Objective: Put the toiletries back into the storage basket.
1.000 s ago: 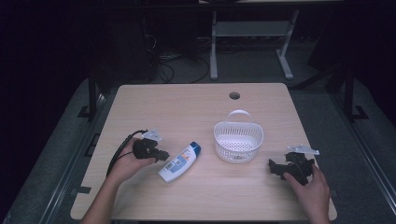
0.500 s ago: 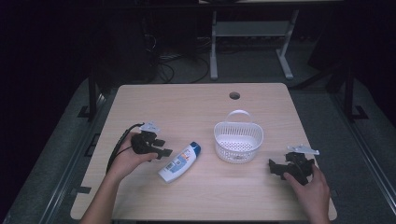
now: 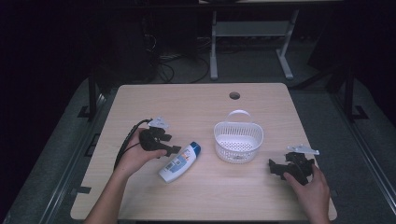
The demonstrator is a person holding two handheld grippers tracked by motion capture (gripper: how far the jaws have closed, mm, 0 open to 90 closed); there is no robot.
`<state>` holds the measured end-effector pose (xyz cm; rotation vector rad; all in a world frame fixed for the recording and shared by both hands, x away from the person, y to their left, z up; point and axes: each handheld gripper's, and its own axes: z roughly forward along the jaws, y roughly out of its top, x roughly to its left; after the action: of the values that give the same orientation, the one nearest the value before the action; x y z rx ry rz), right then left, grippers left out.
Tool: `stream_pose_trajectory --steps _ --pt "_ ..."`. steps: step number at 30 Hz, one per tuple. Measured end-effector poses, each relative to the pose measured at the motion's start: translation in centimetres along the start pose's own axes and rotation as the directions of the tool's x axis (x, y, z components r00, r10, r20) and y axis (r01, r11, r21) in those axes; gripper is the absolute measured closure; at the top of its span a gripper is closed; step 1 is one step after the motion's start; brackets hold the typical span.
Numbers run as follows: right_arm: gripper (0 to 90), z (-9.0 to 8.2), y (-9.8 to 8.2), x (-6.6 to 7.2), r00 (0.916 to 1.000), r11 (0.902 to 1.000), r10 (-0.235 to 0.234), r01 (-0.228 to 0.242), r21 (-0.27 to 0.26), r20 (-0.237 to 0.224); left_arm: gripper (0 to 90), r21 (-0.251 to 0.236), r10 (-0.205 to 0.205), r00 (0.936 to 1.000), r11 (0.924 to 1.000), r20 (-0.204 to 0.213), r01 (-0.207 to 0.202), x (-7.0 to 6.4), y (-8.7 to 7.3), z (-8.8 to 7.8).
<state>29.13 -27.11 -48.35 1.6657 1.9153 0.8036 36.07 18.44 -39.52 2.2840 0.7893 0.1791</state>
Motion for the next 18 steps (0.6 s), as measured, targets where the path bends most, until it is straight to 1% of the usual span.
stream_pose_trajectory --steps 3,4,5,6,9,11,15,18 --pt "0.4 0.0 0.0 0.0 1.0000 1.0000 0.000 0.000 0.000 0.000 32.4 -0.004 0.003 1.0000 1.0000 0.000 -0.003 -0.4 0.4 0.3" --pt "0.4 0.0 0.0 0.0 1.0000 1.0000 0.000 0.000 0.000 0.000 31.9 0.001 0.010 0.9999 0.9999 0.002 -0.010 -0.7 0.7 0.6" --pt "0.4 0.0 0.0 0.0 1.0000 1.0000 0.000 0.000 0.000 0.000 31.9 0.001 0.010 0.9999 0.9999 0.002 -0.010 -0.7 0.7 0.6" --pt "0.4 0.0 0.0 0.0 1.0000 1.0000 0.000 0.000 0.000 0.000 31.2 0.003 0.011 0.9999 0.9999 0.004 -0.011 -1.0 1.0 1.0" --pt "0.4 0.0 0.0 0.0 1.0000 1.0000 0.000 0.000 0.000 0.000 30.5 0.007 0.014 0.9999 0.9999 0.009 -0.014 -1.2 1.1 1.3" --pt "0.4 0.0 0.0 0.0 1.0000 1.0000 0.000 0.000 0.000 0.000 30.0 0.021 0.019 0.9997 0.9996 0.012 -0.019 -1.5 1.4 1.8" --pt "0.4 0.0 0.0 0.0 1.0000 1.0000 0.000 0.000 0.000 0.000 29.2 0.029 0.014 0.9999 0.9995 0.007 -0.014 -1.7 1.6 2.5" --pt "0.4 0.0 0.0 0.0 1.0000 1.0000 0.000 0.000 0.000 0.000 28.9 0.053 0.002 1.0000 0.9986 -0.008 -0.002 -1.8 1.8 3.5"
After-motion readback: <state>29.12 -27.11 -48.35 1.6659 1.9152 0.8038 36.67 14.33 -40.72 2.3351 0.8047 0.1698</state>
